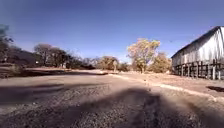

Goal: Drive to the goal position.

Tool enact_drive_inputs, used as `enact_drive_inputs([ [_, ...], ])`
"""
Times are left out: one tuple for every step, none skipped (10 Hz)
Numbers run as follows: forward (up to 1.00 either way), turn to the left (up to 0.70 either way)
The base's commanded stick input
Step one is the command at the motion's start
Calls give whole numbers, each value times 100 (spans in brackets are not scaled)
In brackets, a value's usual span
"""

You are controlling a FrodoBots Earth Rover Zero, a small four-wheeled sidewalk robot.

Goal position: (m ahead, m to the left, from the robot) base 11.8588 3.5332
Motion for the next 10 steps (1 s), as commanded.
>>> enact_drive_inputs([
  [70,0],
  [70,0],
  [70,0],
  [70,7],
  [70,15],
  [70,0],
  [70,0],
  [70,0],
  [70,0],
  [70,0],
])
